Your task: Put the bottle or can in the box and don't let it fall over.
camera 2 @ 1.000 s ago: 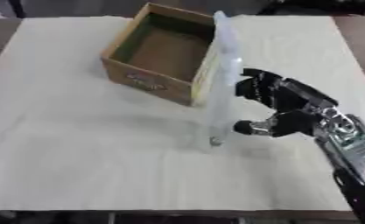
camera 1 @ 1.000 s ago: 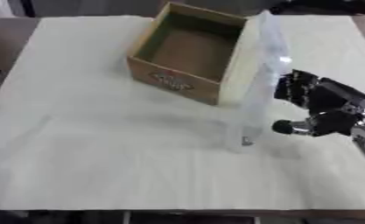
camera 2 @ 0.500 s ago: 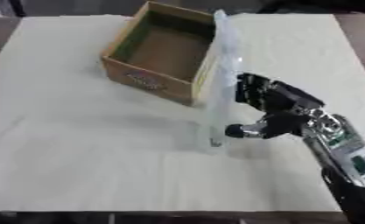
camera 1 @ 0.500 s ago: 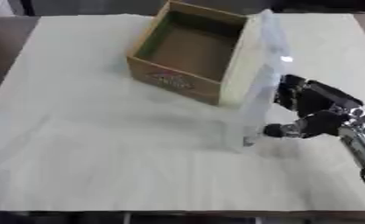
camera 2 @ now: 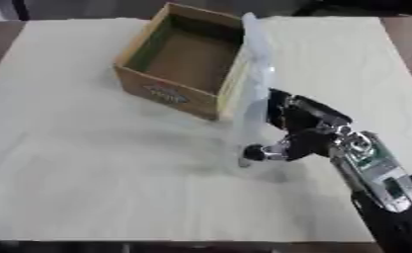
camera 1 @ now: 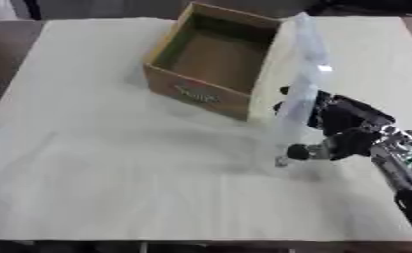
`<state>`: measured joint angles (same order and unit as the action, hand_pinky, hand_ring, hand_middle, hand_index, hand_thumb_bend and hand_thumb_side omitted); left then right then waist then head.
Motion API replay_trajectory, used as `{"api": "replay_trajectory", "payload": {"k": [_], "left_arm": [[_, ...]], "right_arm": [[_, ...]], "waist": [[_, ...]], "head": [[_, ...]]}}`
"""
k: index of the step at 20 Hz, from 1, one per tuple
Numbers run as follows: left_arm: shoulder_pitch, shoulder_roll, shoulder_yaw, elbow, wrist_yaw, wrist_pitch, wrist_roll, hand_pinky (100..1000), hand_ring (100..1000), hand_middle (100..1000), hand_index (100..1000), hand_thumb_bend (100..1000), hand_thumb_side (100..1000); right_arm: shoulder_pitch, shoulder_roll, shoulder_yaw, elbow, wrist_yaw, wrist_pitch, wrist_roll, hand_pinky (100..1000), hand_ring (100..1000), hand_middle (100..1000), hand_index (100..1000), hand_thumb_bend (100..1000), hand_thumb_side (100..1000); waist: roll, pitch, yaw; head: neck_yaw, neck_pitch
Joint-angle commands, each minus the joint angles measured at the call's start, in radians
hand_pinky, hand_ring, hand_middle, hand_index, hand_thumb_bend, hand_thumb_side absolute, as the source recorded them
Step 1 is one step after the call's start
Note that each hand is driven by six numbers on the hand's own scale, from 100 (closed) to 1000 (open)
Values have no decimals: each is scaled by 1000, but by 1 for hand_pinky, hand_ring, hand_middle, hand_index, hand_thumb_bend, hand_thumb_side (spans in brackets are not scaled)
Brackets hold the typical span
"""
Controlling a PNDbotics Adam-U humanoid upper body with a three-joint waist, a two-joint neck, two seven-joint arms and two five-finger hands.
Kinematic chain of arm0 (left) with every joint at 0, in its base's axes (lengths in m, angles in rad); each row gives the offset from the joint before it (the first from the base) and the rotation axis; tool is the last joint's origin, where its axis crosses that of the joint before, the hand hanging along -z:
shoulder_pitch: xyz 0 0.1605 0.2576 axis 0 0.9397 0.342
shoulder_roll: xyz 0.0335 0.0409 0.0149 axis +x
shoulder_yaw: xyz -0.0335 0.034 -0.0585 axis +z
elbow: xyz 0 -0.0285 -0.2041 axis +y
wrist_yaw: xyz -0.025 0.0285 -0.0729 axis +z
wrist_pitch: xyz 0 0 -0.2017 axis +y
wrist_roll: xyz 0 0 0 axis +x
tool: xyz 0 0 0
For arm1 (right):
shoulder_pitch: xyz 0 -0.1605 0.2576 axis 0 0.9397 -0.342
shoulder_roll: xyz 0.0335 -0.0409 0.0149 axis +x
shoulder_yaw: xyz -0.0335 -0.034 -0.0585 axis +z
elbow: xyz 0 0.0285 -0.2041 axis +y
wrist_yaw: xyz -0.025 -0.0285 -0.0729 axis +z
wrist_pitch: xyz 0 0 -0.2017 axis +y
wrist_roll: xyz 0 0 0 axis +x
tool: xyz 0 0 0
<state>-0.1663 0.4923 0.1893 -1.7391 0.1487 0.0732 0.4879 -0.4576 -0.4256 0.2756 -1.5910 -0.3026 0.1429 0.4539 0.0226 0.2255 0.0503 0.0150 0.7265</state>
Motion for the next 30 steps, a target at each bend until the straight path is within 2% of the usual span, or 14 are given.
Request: {"api": "replay_trajectory", "payload": {"k": [1, 10, 16, 18, 19, 22, 23, 24, 25, 27, 28, 29, 30], "left_arm": [[-8, 19, 16, -19, 6, -4, 1, 831, 741, 708, 789, 912, 141], [-8, 16, 17, -18, 9, -6, 1, 830, 740, 708, 789, 910, 144], [-6, 15, 20, -17, 11, -7, 3, 830, 740, 708, 789, 902, 149], [-6, 16, 20, -17, 10, -8, 1, 830, 739, 708, 788, 908, 138], [-6, 16, 20, -17, 9, -8, 0, 830, 739, 708, 788, 903, 141], [-5, 15, 21, -16, 10, -7, 1, 830, 739, 708, 788, 896, 145], [-5, 15, 21, -16, 11, -7, 2, 830, 739, 708, 788, 892, 146], [-5, 15, 21, -16, 12, -8, 2, 830, 739, 708, 788, 890, 145], [-5, 15, 21, -16, 12, -8, 2, 830, 739, 708, 788, 888, 144], [-5, 15, 22, -15, 13, -8, 3, 830, 739, 708, 788, 885, 144], [-5, 15, 22, -15, 13, -9, 3, 830, 739, 708, 788, 884, 144], [-5, 15, 22, -15, 13, -9, 3, 830, 738, 708, 788, 881, 145], [-5, 15, 23, -15, 13, -9, 4, 830, 738, 708, 787, 880, 145]], "right_arm": [[-20, 3, 3, -5, 7, -2, 11, 986, 865, 788, 970, 637, 100], [-37, 39, 26, 16, 16, 8, 22, 984, 861, 777, 964, 629, 100], [-47, 55, 34, 38, 23, 19, 14, 976, 801, 707, 914, 562, 100], [-49, 57, 35, 43, 25, 25, 7, 969, 746, 635, 857, 490, 100], [-49, 59, 36, 46, 26, 27, 1, 964, 686, 577, 803, 428, 100], [-51, 62, 40, 52, 29, 36, -19, 942, 580, 486, 704, 314, 100], [-51, 63, 41, 54, 30, 38, -27, 920, 510, 421, 630, 214, 100], [-52, 64, 43, 55, 31, 41, -35, 910, 481, 390, 596, 188, 100], [-52, 65, 46, 56, 32, 41, -41, 885, 416, 324, 525, 146, 100], [-52, 67, 51, 55, 30, 38, -47, 840, 287, 200, 395, 106, 100], [-53, 68, 53, 55, 29, 36, -50, 833, 261, 169, 360, 110, 100], [-53, 69, 55, 53, 27, 34, -51, 819, 245, 100, 285, 124, 100], [-53, 70, 58, 51, 22, 32, -50, 807, 233, 100, 245, 140, 100]], "waist": [[2, -10, 3], [2, -7, 8], [1, -7, 11], [1, -7, 11], [1, -7, 11], [0, -7, 11], [0, -7, 11], [1, -7, 11], [1, -7, 11], [1, -7, 12], [1, -7, 12], [1, -7, 12], [1, -8, 12]], "head": [[-1, -16], [-4, -18], [-5, -19], [-4, -18], [-3, -18], [-3, -17], [-2, -17], [-2, -17], [-2, -18], [-2, -19], [-2, -19], [-2, -19], [-2, -19]]}}
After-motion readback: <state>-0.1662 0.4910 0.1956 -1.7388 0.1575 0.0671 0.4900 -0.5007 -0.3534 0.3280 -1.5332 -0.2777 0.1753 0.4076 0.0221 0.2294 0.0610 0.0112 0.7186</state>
